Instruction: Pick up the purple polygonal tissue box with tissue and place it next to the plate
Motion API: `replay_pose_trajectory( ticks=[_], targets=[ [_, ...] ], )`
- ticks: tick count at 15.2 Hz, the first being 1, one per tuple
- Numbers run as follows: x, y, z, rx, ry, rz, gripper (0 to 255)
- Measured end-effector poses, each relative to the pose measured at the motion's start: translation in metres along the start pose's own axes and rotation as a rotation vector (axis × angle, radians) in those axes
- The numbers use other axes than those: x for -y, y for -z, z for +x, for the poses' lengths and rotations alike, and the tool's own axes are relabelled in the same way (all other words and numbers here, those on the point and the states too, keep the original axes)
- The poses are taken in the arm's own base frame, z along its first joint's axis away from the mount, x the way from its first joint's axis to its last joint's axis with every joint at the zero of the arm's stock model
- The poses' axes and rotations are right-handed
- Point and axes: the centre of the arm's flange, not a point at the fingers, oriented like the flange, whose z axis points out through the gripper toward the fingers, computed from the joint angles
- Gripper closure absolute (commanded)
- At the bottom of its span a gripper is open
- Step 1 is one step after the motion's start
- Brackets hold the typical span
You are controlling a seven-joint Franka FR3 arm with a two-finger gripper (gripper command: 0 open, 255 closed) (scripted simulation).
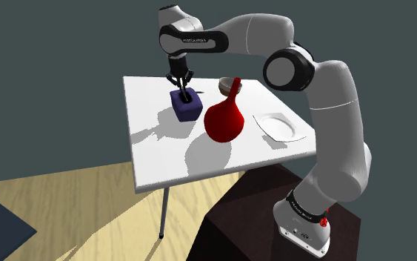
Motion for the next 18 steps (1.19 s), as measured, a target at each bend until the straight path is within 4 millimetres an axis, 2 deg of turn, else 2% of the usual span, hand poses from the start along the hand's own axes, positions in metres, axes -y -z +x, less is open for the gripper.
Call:
replay_pose_trajectory(
  ticks=[6, 18],
  targets=[
    [0.000, 0.001, 0.000, 0.001, 0.001, -0.001, 255],
    [-0.016, 0.058, 0.001, 0.003, 0.001, -0.001, 255]
  ],
)
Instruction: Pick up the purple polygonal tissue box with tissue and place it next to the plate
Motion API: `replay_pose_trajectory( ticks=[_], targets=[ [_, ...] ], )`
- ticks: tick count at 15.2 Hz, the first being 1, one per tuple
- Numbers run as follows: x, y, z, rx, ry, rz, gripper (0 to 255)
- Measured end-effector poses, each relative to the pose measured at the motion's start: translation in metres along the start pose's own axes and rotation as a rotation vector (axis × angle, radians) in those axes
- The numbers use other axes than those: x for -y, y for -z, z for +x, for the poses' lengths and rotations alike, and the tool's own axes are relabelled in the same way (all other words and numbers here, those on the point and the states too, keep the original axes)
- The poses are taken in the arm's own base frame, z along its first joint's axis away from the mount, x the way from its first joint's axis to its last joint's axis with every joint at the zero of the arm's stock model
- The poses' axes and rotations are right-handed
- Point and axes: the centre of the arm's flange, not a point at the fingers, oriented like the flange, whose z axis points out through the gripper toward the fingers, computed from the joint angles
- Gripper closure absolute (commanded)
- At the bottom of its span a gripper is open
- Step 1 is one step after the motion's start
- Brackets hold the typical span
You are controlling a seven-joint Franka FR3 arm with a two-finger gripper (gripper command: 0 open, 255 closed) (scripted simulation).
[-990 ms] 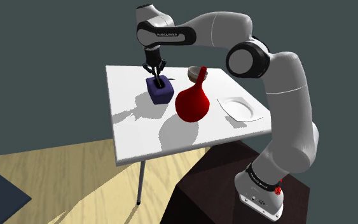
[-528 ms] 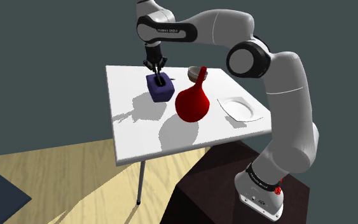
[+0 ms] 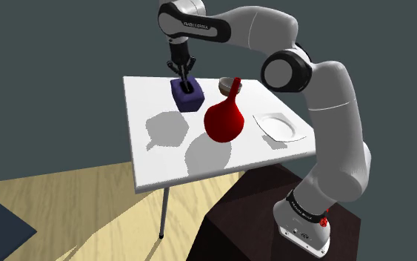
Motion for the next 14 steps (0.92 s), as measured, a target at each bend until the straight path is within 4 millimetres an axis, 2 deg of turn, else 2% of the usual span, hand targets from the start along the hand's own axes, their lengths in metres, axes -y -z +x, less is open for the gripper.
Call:
replay_pose_trajectory(
  ticks=[7, 12, 14],
  targets=[
    [-0.015, 0.032, -0.001, 0.000, 0.001, 0.000, 255],
    [-0.073, 0.033, 0.000, 0.000, -0.001, 0.000, 255],
    [-0.099, 0.027, -0.002, 0.000, -0.001, 0.000, 255]
  ],
)
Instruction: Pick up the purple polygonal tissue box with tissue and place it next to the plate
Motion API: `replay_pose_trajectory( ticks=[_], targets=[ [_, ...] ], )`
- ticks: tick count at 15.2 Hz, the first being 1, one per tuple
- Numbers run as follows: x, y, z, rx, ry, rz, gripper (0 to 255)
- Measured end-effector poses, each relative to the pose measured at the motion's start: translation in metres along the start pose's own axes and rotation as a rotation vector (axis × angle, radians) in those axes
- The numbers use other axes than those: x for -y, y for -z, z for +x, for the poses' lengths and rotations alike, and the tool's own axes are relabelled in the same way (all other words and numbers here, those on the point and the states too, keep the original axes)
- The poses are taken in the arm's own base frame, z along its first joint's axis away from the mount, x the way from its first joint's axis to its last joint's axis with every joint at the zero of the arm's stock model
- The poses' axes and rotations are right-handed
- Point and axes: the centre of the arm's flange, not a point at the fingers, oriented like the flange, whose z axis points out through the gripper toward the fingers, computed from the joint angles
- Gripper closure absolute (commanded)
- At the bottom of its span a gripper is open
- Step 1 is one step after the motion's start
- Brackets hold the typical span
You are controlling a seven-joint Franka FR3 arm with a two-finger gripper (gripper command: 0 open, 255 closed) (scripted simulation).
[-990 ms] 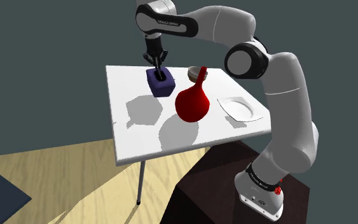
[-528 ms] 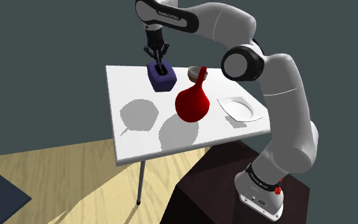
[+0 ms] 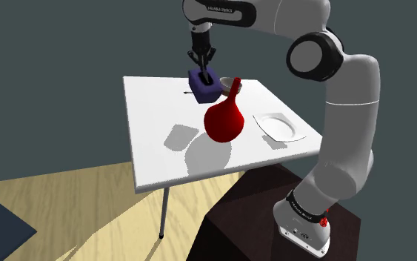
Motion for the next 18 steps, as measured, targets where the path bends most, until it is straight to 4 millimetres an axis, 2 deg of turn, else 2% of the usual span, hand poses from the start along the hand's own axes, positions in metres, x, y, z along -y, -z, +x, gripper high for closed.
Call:
replay_pose_trajectory(
  ticks=[2, 18],
  targets=[
    [-0.032, -0.003, 0.001, 0.000, 0.000, 0.000, 255],
    [-0.240, -0.022, 0.005, 0.000, 0.000, 0.001, 255]
  ],
)
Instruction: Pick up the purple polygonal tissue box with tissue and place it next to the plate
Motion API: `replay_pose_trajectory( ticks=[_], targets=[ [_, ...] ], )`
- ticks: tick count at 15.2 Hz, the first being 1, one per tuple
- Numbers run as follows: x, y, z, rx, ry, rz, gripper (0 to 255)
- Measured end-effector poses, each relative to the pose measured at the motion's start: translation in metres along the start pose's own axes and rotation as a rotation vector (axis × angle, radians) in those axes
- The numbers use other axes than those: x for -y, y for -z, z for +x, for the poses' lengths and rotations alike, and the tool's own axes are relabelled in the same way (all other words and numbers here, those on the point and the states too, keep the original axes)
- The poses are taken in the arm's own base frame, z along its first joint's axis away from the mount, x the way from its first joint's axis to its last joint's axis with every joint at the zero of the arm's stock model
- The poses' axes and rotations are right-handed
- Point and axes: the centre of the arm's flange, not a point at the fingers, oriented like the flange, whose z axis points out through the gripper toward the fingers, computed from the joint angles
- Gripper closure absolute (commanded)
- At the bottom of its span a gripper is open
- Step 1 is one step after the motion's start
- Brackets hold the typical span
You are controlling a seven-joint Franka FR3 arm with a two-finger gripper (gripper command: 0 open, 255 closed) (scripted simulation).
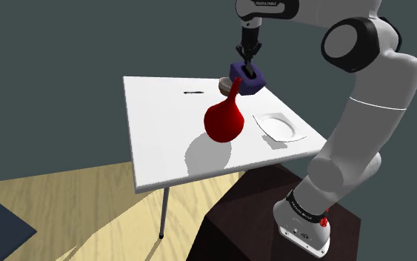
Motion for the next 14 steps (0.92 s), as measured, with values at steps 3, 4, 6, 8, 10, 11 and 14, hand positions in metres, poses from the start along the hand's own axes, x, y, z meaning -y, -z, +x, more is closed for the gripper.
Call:
replay_pose_trajectory(
  ticks=[3, 4, 6, 8, 10, 11, 14],
  targets=[
    [-0.038, 0.000, -0.002, 0.000, 0.000, 0.001, 255],
    [-0.053, -0.004, -0.002, 0.000, 0.000, 0.001, 255],
    [-0.077, -0.010, 0.004, 0.000, -0.001, 0.001, 255],
    [-0.105, -0.010, 0.000, 0.001, 0.000, 0.001, 255],
    [-0.132, -0.011, 0.002, 0.000, 0.000, 0.001, 255],
    [-0.146, -0.013, 0.003, 0.000, 0.000, 0.001, 255],
    [-0.186, -0.018, 0.002, 0.000, -0.001, 0.001, 255]
  ],
)
